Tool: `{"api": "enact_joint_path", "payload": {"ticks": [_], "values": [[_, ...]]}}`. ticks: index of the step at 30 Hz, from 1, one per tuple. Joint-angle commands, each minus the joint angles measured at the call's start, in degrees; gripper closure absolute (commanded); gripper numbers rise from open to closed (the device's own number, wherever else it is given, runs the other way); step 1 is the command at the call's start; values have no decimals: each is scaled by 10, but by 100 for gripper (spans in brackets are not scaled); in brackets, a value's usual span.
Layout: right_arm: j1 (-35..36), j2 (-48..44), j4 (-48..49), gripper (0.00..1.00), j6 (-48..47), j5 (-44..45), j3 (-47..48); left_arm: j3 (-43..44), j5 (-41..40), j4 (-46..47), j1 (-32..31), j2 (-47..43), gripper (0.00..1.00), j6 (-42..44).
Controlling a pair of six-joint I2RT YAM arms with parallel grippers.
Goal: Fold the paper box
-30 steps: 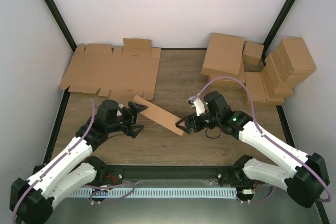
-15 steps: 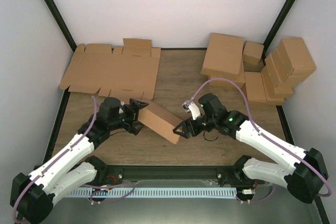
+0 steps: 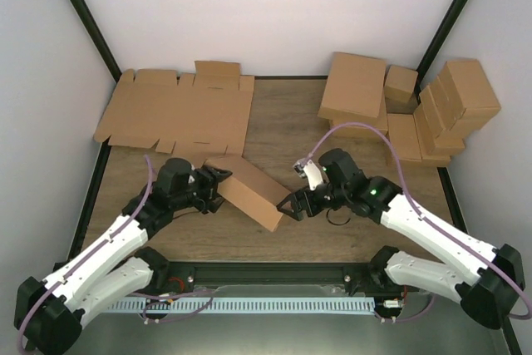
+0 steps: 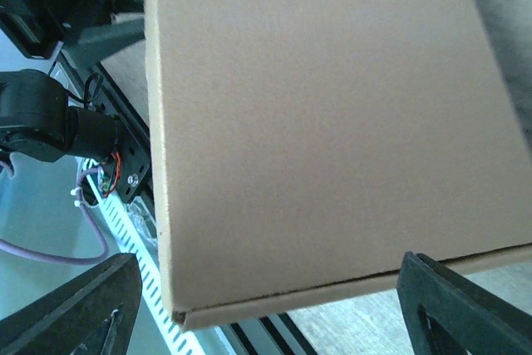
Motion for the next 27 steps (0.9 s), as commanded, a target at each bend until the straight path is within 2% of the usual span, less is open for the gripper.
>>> {"api": "enact_joint_path", "payload": {"ticks": [1, 4, 7, 12, 15, 18, 22, 25, 27], "values": [[4, -46, -28, 11, 25, 60, 49, -15, -18, -24, -1, -18, 42, 11], [4, -69, -43, 7, 62, 117, 59, -13, -26, -35, -1, -29, 45, 24], [3, -83, -65, 3, 125, 169, 64, -9, -22, 0, -1, -66, 47, 36], [3, -120, -72, 0, 240, 200, 123, 8, -24, 61, -1, -103, 49, 31], [3, -161, -38, 0, 338, 214, 121, -8, -27, 140, -1, -125, 52, -1], [3, -196, -31, 0, 493, 253, 99, -38, -41, 238, -1, -144, 54, -39], [3, -251, 53, 0, 664, 250, 21, -51, -40, 321, 0, -139, 55, -63], [3, -265, 142, 0, 719, 241, -25, -49, -27, 356, 0, -127, 56, -70], [4, -256, 162, 0, 739, 236, -30, -46, -29, 364, 0, -126, 56, -69]]}}
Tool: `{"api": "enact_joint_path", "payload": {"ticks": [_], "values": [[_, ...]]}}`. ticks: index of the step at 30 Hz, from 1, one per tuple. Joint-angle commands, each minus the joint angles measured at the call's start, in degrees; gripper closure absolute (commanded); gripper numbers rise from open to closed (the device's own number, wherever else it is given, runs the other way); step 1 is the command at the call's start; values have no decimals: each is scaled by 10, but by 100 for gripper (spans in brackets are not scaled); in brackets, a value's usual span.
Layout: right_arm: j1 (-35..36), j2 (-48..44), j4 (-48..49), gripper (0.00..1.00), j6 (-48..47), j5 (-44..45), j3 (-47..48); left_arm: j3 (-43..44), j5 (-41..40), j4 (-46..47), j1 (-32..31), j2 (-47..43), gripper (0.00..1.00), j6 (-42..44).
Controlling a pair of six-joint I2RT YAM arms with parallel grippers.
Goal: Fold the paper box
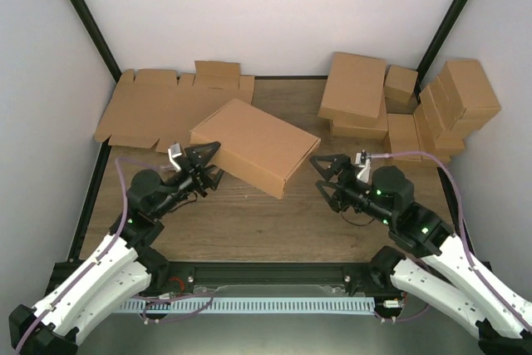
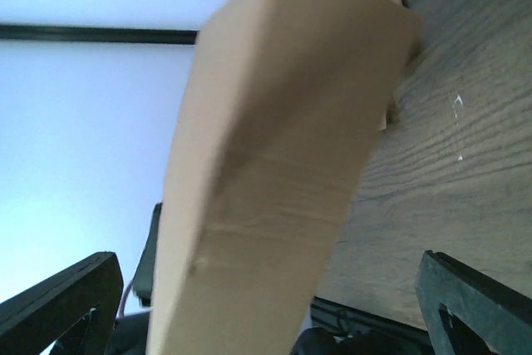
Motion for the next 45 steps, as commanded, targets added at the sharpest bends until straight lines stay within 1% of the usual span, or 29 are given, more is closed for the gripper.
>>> {"api": "enact_joint_path", "payload": {"ticks": [1, 4, 7, 8, 11, 13, 17, 21, 22, 23, 26, 28, 29, 30, 34, 35, 37, 38, 39, 41, 45], "values": [[3, 13, 100, 0, 131, 4, -15, 3, -1, 100, 0, -1, 56, -16], [4, 27, 128, 0, 148, -8, -20, 8, -2, 98, 0, 0, 56, -18], [3, 30, 219, 0, 168, -24, -54, 7, 8, 109, 0, 5, 56, -24], [3, 33, 235, 0, 172, -28, -61, 7, 9, 111, 0, 5, 57, -25], [3, 47, 252, 1, 172, -35, -63, 7, 12, 117, 0, 6, 57, -28], [3, 56, 253, 3, 171, -40, -61, 7, 14, 120, -1, 7, 57, -30], [3, 65, 276, 12, 174, -43, -66, 7, 20, 124, -1, 11, 57, -32], [3, 74, 284, 25, 169, -43, -61, 9, 28, 129, -1, 19, 60, -32], [3, 73, 279, 31, 167, -38, -58, 11, 28, 124, -1, 19, 58, -32], [3, 71, 273, 34, 166, -30, -56, 14, 28, 114, -1, 19, 51, -28], [3, 62, 259, 39, 156, 14, -49, 31, 10, 56, -1, 11, 29, -1], [3, 56, 247, 41, 147, 59, -42, 46, -4, 19, 0, 6, 12, 23], [2, 54, 245, 42, 138, 87, -39, 55, -9, -2, 0, 6, 5, 33], [-2, 53, 239, 42, 130, 112, -32, 67, -14, -25, 0, 7, 1, 45], [-29, 73, 228, 46, 67, 233, 2, 139, -45, -169, 0, 22, 0, 102], [-42, 80, 238, 46, 44, 267, 13, 155, -55, -196, 0, 24, 0, 119], [-74, 97, 252, 46, 7, 310, 29, 175, -69, -230, 0, 22, 0, 143], [-95, 108, 265, 44, -7, 319, 34, 180, -74, -237, 0, 19, 0, 150], [-118, 118, 283, 43, -20, 320, 35, 181, -77, -240, 0, 15, 0, 154], [-175, 143, 325, 43, -32, 292, 33, 176, -81, -239, 0, 9, 0, 157], [-296, 214, 420, 46, -23, 167, 26, 156, -73, -225, 0, 5, 0, 157]]}}
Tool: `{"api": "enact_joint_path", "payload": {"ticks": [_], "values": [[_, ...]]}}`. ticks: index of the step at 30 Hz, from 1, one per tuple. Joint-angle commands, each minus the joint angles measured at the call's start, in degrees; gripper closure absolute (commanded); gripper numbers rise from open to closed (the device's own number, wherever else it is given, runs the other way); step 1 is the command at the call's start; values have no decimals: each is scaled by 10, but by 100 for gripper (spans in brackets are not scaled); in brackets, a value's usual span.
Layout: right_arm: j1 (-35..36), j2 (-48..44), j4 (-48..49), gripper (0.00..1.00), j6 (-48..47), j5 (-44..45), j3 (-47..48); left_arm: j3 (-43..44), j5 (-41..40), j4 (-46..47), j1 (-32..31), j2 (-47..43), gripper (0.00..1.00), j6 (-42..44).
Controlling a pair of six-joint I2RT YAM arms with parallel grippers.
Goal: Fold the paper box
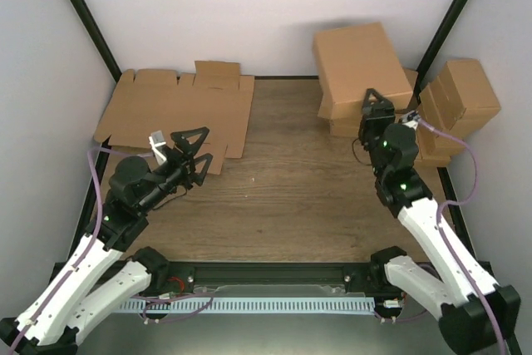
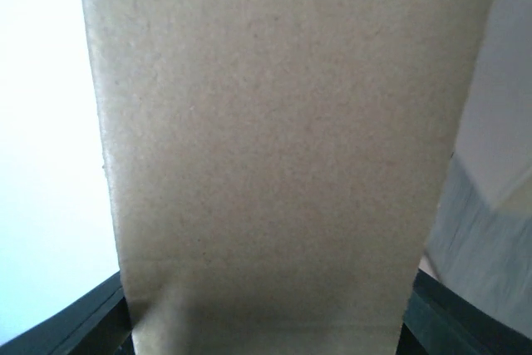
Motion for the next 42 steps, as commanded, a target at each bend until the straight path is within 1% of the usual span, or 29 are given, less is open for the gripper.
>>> {"api": "enact_joint_path", "payload": {"ticks": [1, 2, 4, 9, 12, 18, 24, 27, 31, 38, 39, 40, 42], "values": [[-102, 65, 141, 46, -17, -90, 9, -19, -2, -11, 0, -2, 0, 24], [-121, 78, 174, 47, -15, -112, 1, -26, 2, -3, 0, 0, 0, 24], [-143, 101, 223, 48, -21, -124, -11, -33, 7, 10, 0, 3, 0, 25], [-157, 140, 300, 51, -52, -74, -33, -42, 14, 28, 0, 17, 0, 33], [-161, 158, 329, 52, -72, -41, -35, -39, 21, 28, 0, 28, 0, 44], [-163, 216, 358, 54, -75, -7, -26, -37, 26, 28, 0, 40, 0, 56], [-163, 277, 370, 54, -40, -21, -19, -33, 33, 29, 1, 65, 0, 61], [-163, 313, 393, 55, -33, -18, -14, -29, 31, 27, 1, 76, 0, 69], [-163, 370, 416, 56, -36, -20, 16, -25, 28, 23, 2, 81, 0, 75], [-163, 446, 415, 56, -34, -7, 71, -22, 28, 19, 5, 107, 0, 76], [-163, 453, 412, 54, -32, -7, 75, -21, 29, 19, 5, 109, 0, 75], [-163, 459, 406, 48, -31, -9, 78, -20, 30, 19, 5, 112, 0, 75], [-163, 463, 379, 7, -23, -10, 85, -18, 32, 20, 5, 118, 0, 76]]}}
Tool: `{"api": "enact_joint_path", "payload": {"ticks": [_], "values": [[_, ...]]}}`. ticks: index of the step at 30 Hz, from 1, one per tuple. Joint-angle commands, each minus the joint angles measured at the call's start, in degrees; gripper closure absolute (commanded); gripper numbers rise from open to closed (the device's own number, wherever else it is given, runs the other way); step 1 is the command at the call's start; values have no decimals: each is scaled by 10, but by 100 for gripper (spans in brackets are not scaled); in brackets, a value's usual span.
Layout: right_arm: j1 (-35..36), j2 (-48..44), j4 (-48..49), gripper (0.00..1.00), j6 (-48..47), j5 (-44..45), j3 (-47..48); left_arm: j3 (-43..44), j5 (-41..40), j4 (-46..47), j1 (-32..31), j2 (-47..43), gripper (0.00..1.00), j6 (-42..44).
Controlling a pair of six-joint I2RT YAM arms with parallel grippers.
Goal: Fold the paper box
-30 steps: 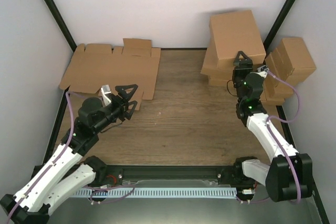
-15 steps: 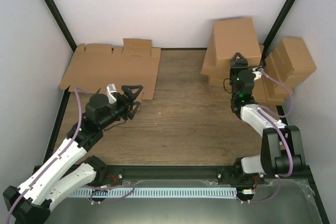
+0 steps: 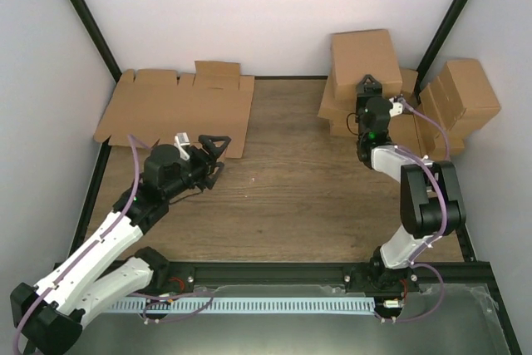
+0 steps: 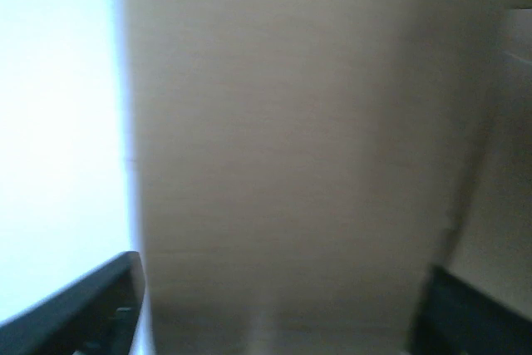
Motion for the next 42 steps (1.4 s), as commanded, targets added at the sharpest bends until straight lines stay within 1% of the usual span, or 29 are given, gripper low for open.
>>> {"api": "enact_joint_path", "payload": {"ticks": [1, 4, 7, 13, 15, 18, 20, 23, 27, 28, 30, 32, 33, 34, 37, 38, 40, 42], "values": [[-5, 9, -38, 1, 18, 20, 46, 20, 9, 9, 4, 9, 0, 11], [-5, -2, -213, 0, 58, 22, 100, 24, 17, 12, 4, 18, 0, 13], [-4, -11, -351, 0, 80, 25, 152, 27, 25, 13, 5, 25, 0, 17], [-5, -11, -581, 0, 105, 23, 243, 27, 24, 1, 4, 14, 0, 22], [-5, -24, -630, 0, 115, 5, 243, 25, 20, -4, 4, 7, 0, 24], [-5, -54, -649, 0, 126, -28, 210, 23, 15, -10, 4, -3, 0, 27], [-5, -77, -654, 0, 113, -45, 189, 22, 15, -13, 4, -5, 0, 28], [-4, -112, -648, 0, 35, -80, 172, 25, 18, -18, 4, -7, 0, 36], [24, -148, -543, 0, -226, -145, 159, 30, 16, -23, 4, -5, 0, 59], [31, -148, -533, 0, -284, -164, 165, 34, 16, -28, 4, -3, 0, 68], [49, -139, -551, 1, -386, -179, 192, 45, 13, -42, 4, 2, 0, 93], [69, -128, -560, 10, -464, -178, 206, 62, 2, -67, 4, 9, 0, 137], [75, -119, -557, 17, -501, -192, 210, 74, -7, -85, 4, 13, 0, 165], [80, -104, -562, 26, -533, -210, 220, 87, -22, -103, 4, 17, 0, 188], [89, -45, -606, 46, -591, -233, 281, 119, -46, -148, 4, 27, 0, 255], [93, -20, -623, 51, -604, -232, 307, 127, -51, -156, 4, 28, 0, 271], [99, 27, -647, 68, -625, -215, 352, 134, -52, -162, 4, 26, 0, 290], [108, 73, -660, 84, -635, -170, 393, 132, -51, -159, 4, 21, 0, 295]]}}
